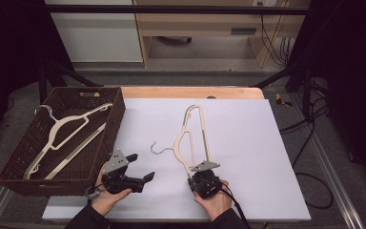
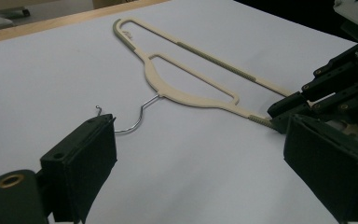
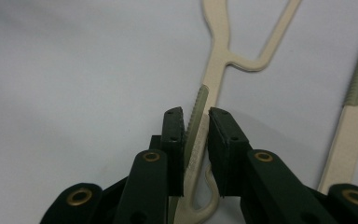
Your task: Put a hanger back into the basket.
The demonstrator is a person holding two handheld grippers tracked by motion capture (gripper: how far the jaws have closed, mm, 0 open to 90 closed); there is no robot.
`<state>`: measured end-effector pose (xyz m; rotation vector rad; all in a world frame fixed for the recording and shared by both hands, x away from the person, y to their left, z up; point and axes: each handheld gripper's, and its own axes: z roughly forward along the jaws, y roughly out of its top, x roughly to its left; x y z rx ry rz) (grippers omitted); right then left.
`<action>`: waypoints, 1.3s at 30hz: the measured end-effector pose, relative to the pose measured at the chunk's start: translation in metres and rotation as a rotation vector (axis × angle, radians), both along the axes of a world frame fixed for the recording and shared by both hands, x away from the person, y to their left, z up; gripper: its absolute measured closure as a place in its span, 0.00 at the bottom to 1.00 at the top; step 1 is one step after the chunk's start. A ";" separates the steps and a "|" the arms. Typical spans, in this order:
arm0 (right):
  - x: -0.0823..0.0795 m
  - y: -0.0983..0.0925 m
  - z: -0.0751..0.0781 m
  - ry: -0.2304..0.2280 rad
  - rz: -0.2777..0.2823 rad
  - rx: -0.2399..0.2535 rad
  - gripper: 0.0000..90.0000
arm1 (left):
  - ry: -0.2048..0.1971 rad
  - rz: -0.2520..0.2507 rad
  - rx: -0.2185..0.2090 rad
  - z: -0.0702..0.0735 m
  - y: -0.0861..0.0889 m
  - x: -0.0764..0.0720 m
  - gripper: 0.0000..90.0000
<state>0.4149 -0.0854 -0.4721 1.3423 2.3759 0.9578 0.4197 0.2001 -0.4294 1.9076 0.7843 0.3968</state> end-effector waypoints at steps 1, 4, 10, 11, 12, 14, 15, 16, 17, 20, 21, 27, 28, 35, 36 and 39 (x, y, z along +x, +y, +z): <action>0.003 -0.007 0.001 0.016 -0.004 0.008 0.86 | 0.000 0.000 0.002 0.000 0.000 0.000 0.10; 0.005 -0.019 0.002 0.033 -0.015 0.010 0.88 | 0.003 0.002 0.004 0.000 0.000 0.001 0.10; 0.006 -0.036 0.003 0.024 -0.033 -0.011 0.88 | 0.010 -0.008 0.020 -0.003 -0.004 0.000 0.10; 0.006 -0.039 0.002 0.020 -0.028 -0.010 0.88 | 0.012 -0.009 0.020 -0.004 -0.004 0.000 0.10; 0.005 -0.040 0.001 0.012 -0.021 -0.010 0.88 | 0.012 -0.009 0.020 -0.004 -0.005 0.000 0.10; 0.004 -0.039 0.001 0.004 -0.019 -0.006 0.88 | 0.014 -0.010 0.022 -0.005 -0.006 0.001 0.10; 0.004 -0.038 0.000 0.000 -0.020 -0.015 0.87 | 0.012 -0.012 0.024 -0.005 -0.007 0.001 0.10; 0.003 -0.037 0.000 -0.009 -0.022 -0.026 0.87 | 0.015 -0.013 0.025 -0.005 -0.008 0.002 0.10; 0.002 -0.036 -0.001 -0.020 -0.018 -0.042 0.87 | 0.013 -0.012 0.028 -0.005 -0.009 0.003 0.10; -0.001 -0.034 -0.002 -0.060 0.001 -0.080 0.88 | 0.016 -0.009 0.039 -0.002 -0.015 0.012 0.11; -0.001 -0.033 -0.002 -0.058 0.000 -0.081 0.88 | 0.022 -0.011 0.043 -0.001 -0.018 0.016 0.11; 0.003 -0.037 0.002 -0.023 -0.022 -0.013 0.88 | 0.033 -0.023 0.085 -0.002 -0.038 0.037 0.20; 0.003 -0.038 0.005 -0.028 -0.025 -0.007 0.88 | 0.044 -0.025 0.104 -0.005 -0.045 0.046 0.22; 0.001 -0.045 0.019 -0.063 -0.025 0.028 0.89 | 0.065 -0.020 0.191 -0.017 -0.060 0.074 0.38; 0.001 -0.046 0.021 -0.063 -0.021 0.032 0.89 | 0.064 -0.018 0.198 -0.018 -0.061 0.078 0.40; 0.000 -0.048 0.023 -0.062 -0.019 0.039 0.89 | 0.085 -0.027 0.230 -0.021 -0.067 0.089 0.45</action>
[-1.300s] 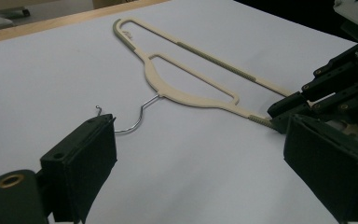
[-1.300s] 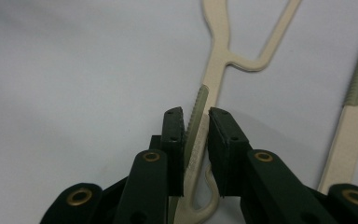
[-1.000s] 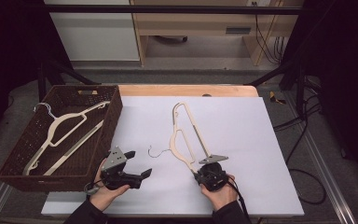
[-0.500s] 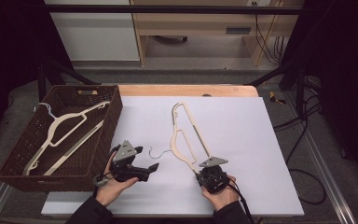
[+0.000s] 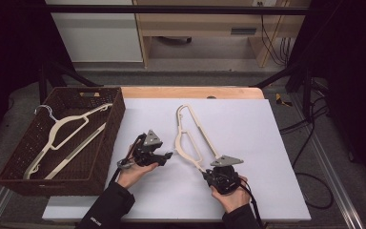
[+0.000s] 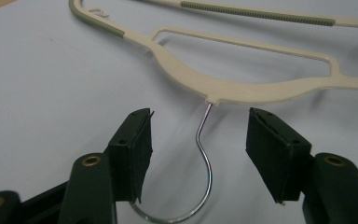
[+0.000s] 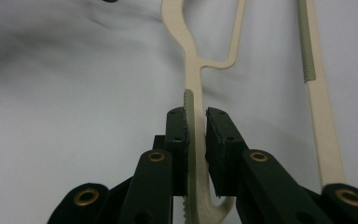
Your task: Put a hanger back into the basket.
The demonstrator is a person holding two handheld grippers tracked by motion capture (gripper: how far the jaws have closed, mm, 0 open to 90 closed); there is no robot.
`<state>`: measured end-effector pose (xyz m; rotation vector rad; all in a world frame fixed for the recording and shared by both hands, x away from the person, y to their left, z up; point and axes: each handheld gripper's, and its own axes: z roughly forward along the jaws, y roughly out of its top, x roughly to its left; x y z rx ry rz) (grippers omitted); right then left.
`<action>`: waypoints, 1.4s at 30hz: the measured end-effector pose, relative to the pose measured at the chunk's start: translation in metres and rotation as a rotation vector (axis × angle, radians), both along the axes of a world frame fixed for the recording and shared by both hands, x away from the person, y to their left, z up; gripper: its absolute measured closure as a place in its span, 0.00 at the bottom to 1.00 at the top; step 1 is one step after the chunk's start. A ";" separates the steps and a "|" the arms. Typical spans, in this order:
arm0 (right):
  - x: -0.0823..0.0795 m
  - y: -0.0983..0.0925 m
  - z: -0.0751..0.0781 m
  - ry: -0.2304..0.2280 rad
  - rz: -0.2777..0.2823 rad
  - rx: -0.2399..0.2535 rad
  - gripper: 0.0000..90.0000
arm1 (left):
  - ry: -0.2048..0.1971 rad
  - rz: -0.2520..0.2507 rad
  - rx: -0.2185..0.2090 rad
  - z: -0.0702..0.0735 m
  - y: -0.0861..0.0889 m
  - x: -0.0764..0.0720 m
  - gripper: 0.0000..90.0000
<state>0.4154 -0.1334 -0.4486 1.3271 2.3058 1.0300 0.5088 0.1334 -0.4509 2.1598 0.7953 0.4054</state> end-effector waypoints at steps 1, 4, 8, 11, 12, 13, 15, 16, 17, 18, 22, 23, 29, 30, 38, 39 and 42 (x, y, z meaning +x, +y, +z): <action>0.000 0.000 0.000 0.000 0.000 0.000 0.89 | 0.008 -0.021 -0.001 -0.002 -0.004 0.005 0.45; -0.001 -0.001 0.001 -0.004 0.011 -0.003 0.89 | 0.020 -0.043 0.024 -0.005 -0.011 0.011 0.53; -0.002 -0.002 0.002 -0.009 0.013 0.002 0.89 | 0.031 -0.079 0.048 -0.010 -0.017 0.017 0.63; -0.002 -0.003 0.002 -0.011 0.019 0.003 0.89 | 0.046 -0.094 0.051 -0.013 -0.017 0.018 0.73; -0.002 -0.004 0.003 -0.014 0.022 0.004 0.89 | 0.053 -0.099 0.059 -0.014 -0.017 0.019 0.75; -0.003 -0.004 0.003 -0.011 0.021 0.006 0.89 | 0.060 -0.104 0.068 -0.014 -0.017 0.019 0.79; -0.003 -0.004 0.003 -0.012 0.021 0.007 0.89 | 0.062 -0.107 0.068 -0.014 -0.016 0.019 0.84; -0.003 -0.004 0.003 -0.014 0.024 0.006 0.89 | 0.056 -0.119 0.073 -0.014 -0.017 0.018 0.89; -0.003 -0.004 0.003 -0.014 0.025 0.008 0.89 | 0.052 -0.123 0.080 -0.014 -0.017 0.018 0.91; -0.003 -0.004 0.003 -0.014 0.025 0.008 0.89 | 0.052 -0.123 0.080 -0.014 -0.017 0.018 0.91; -0.003 -0.006 0.001 -0.001 0.039 0.022 0.88 | 0.059 -0.137 0.104 -0.011 -0.015 0.016 0.93; -0.003 -0.005 0.000 0.003 0.032 0.029 0.88 | 0.048 -0.134 0.119 -0.010 -0.016 0.015 0.93; -0.004 -0.005 -0.007 0.000 0.077 0.006 0.81 | 0.034 -0.122 0.210 -0.003 -0.021 0.004 0.94; -0.004 -0.005 -0.007 0.000 0.077 0.006 0.81 | 0.034 -0.122 0.210 -0.003 -0.021 0.004 0.94; 0.004 0.007 0.006 -0.164 0.114 0.003 0.43 | 0.047 -0.076 0.238 0.009 -0.024 -0.011 0.95; 0.006 0.012 0.008 -0.173 0.127 0.008 0.42 | 0.048 -0.073 0.239 0.009 -0.024 -0.012 0.95; 0.011 0.029 0.011 -0.188 0.167 -0.002 0.40 | 0.059 -0.070 0.241 0.012 -0.026 -0.017 0.95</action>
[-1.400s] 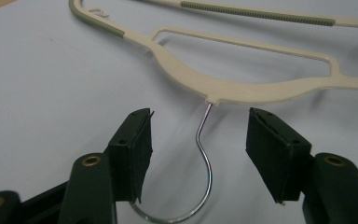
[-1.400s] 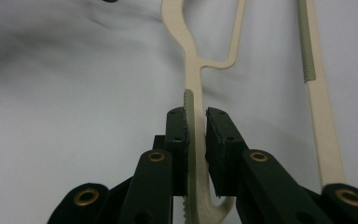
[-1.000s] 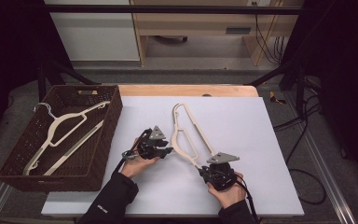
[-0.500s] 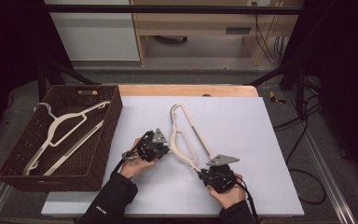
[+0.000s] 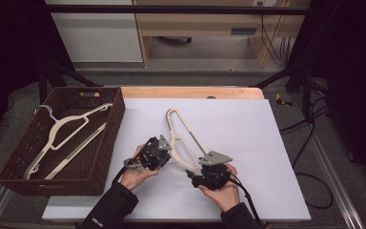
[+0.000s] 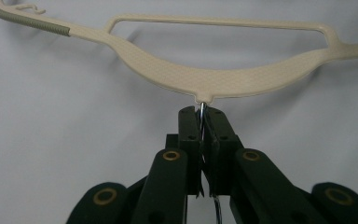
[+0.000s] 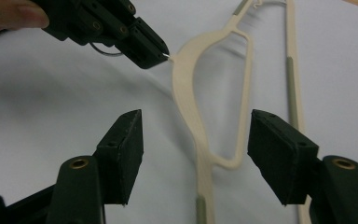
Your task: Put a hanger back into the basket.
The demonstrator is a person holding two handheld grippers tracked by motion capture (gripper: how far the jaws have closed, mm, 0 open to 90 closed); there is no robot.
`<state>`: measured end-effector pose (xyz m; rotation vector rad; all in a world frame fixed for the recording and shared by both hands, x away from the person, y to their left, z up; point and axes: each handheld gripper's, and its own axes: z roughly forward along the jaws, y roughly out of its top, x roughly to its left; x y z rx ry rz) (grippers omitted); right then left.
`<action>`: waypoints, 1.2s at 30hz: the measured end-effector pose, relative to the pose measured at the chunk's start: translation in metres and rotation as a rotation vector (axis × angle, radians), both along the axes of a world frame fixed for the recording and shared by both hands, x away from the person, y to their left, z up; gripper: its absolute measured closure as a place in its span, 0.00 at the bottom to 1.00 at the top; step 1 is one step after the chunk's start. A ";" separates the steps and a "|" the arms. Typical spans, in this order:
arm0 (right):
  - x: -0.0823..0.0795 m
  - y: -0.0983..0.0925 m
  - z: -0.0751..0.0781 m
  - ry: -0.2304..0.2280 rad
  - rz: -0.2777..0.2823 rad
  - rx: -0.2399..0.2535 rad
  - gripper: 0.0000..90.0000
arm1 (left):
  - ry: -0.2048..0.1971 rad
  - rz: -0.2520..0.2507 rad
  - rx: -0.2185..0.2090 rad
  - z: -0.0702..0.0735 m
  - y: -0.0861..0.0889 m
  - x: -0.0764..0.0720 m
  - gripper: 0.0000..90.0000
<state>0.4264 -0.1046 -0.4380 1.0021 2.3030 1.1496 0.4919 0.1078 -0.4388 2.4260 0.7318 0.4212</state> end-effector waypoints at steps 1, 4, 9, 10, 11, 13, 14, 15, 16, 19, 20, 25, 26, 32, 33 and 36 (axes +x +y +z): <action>0.003 0.006 -0.001 -0.001 0.006 -0.008 0.40 | -0.002 0.003 -0.004 0.000 -0.001 -0.002 0.95; 0.013 0.021 -0.007 0.015 0.016 -0.033 0.44 | 0.023 -0.006 0.003 0.003 -0.003 -0.006 0.95; 0.025 0.044 -0.024 0.040 0.033 -0.114 0.51 | 0.026 -0.001 0.012 0.005 -0.006 -0.011 0.95; 0.027 0.046 -0.026 0.033 0.036 -0.145 0.54 | 0.030 0.005 0.006 0.005 -0.006 -0.012 0.95; 0.028 0.049 -0.029 0.028 0.044 -0.155 0.57 | 0.024 0.008 0.006 0.005 -0.006 -0.012 0.95; 0.029 0.051 -0.031 0.020 0.046 -0.191 0.66 | 0.023 0.020 -0.004 0.003 -0.005 -0.012 0.95; 0.029 0.052 -0.031 0.018 0.036 -0.205 0.69 | 0.035 0.009 0.003 0.004 -0.004 -0.012 0.95; 0.029 0.052 -0.031 0.020 0.034 -0.211 0.72 | 0.034 0.016 -0.003 0.003 -0.004 -0.012 0.95; 0.030 0.052 -0.032 0.023 0.035 -0.206 0.74 | 0.041 0.020 -0.010 0.003 -0.003 -0.012 0.95; 0.031 0.053 -0.032 0.026 0.035 -0.200 0.79 | 0.048 0.019 -0.013 0.002 -0.002 -0.012 0.95; 0.030 0.054 -0.033 0.023 0.031 -0.192 0.80 | 0.050 0.025 -0.020 0.002 -0.002 -0.012 0.95; 0.028 0.052 -0.028 -0.021 0.073 -0.258 0.82 | 0.049 0.007 -0.101 0.013 0.004 -0.014 0.87; 0.028 0.051 -0.027 -0.032 0.075 -0.250 0.83 | 0.028 0.006 -0.119 0.018 0.007 -0.015 0.84; 0.025 0.042 -0.013 -0.083 0.065 -0.233 0.86 | -0.090 0.034 -0.299 0.057 0.029 -0.025 0.46; 0.025 0.042 -0.013 -0.083 0.065 -0.233 0.86 | -0.107 0.037 -0.328 0.063 0.034 -0.027 0.46; 0.025 0.031 -0.003 -0.104 0.049 -0.218 0.87 | -0.156 0.048 -0.375 0.077 0.051 -0.033 0.28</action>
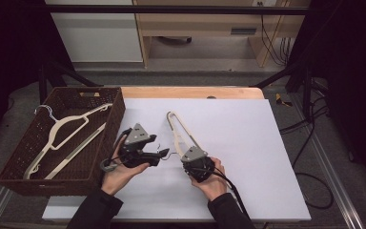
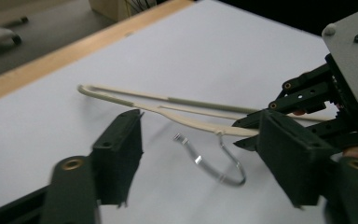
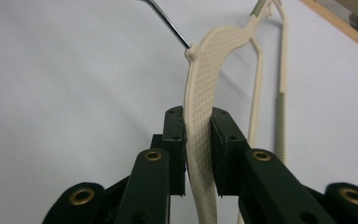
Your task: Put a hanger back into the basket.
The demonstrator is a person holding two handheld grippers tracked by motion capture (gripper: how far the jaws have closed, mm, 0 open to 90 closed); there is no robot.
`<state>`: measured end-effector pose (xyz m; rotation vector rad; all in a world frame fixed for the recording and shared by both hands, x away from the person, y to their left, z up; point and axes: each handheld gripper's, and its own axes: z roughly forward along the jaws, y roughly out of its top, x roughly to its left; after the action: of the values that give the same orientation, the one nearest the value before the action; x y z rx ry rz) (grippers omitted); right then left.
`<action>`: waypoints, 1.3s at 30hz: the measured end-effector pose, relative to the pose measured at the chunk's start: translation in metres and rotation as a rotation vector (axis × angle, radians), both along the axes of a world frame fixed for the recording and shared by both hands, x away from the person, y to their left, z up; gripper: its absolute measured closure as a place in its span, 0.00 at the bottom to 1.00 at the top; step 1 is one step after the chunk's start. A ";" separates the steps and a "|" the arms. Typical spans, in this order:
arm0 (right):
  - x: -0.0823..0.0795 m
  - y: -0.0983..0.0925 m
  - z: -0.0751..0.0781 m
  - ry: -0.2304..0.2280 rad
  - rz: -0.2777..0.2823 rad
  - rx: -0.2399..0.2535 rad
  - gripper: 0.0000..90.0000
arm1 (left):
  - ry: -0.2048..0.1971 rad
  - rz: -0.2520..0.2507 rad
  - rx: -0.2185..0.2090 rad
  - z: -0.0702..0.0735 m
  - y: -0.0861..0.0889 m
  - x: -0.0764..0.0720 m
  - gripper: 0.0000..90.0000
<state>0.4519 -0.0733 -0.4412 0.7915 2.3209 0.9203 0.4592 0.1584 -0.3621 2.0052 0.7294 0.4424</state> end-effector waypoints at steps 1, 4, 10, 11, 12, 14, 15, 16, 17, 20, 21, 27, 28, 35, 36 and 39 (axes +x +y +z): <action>0.000 0.000 0.000 0.000 0.000 0.000 0.88 | -0.009 0.003 -0.020 0.003 0.006 -0.002 0.28; 0.000 -0.012 0.009 -0.027 -0.027 0.024 0.90 | -0.041 0.026 -0.056 0.008 0.021 -0.008 0.17; 0.000 -0.027 0.021 -0.062 -0.074 0.045 0.93 | -0.054 0.049 -0.062 0.000 0.041 -0.017 0.12; 0.000 -0.031 0.024 -0.070 -0.080 0.050 0.95 | -0.050 0.049 -0.056 -0.003 0.042 -0.018 0.12; 0.000 -0.035 0.028 -0.075 -0.086 0.055 0.96 | -0.047 0.044 -0.051 -0.005 0.043 -0.019 0.12; 0.001 -0.044 0.035 -0.065 -0.072 0.087 0.96 | -0.045 0.033 -0.032 -0.009 0.042 -0.021 0.12; 0.001 -0.048 0.039 -0.050 -0.054 0.113 0.96 | -0.048 0.027 -0.022 -0.011 0.041 -0.021 0.12; 0.000 -0.051 0.042 -0.045 -0.041 0.126 0.96 | -0.050 0.021 -0.017 -0.012 0.039 -0.021 0.12; -0.002 -0.053 0.045 -0.044 -0.029 0.135 0.96 | -0.048 0.011 -0.012 -0.012 0.038 -0.021 0.12; -0.005 -0.061 0.052 -0.021 0.049 0.178 0.96 | -0.045 -0.018 0.000 -0.011 0.032 -0.022 0.13; -0.007 -0.064 0.054 -0.007 0.077 0.203 0.96 | -0.044 -0.031 0.010 -0.010 0.030 -0.021 0.13; -0.020 -0.063 0.064 0.027 0.216 0.270 0.96 | -0.050 -0.089 0.050 -0.006 0.009 -0.019 0.17; -0.021 -0.062 0.065 0.037 0.235 0.277 0.96 | -0.051 -0.103 0.058 -0.006 0.005 -0.018 0.18; -0.030 -0.048 0.068 0.082 0.343 0.273 0.96 | -0.029 -0.194 0.109 -0.009 -0.015 -0.010 0.43; -0.030 -0.048 0.068 0.082 0.343 0.273 0.96 | -0.033 -0.199 0.115 -0.010 -0.017 -0.010 0.43; -0.032 -0.045 0.066 0.090 0.362 0.262 0.96 | -0.042 -0.237 0.149 -0.012 -0.022 -0.011 0.55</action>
<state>0.4203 -0.1183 -0.3749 0.5256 2.5030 1.3931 0.4479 0.1368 -0.3740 2.1836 0.4358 0.4067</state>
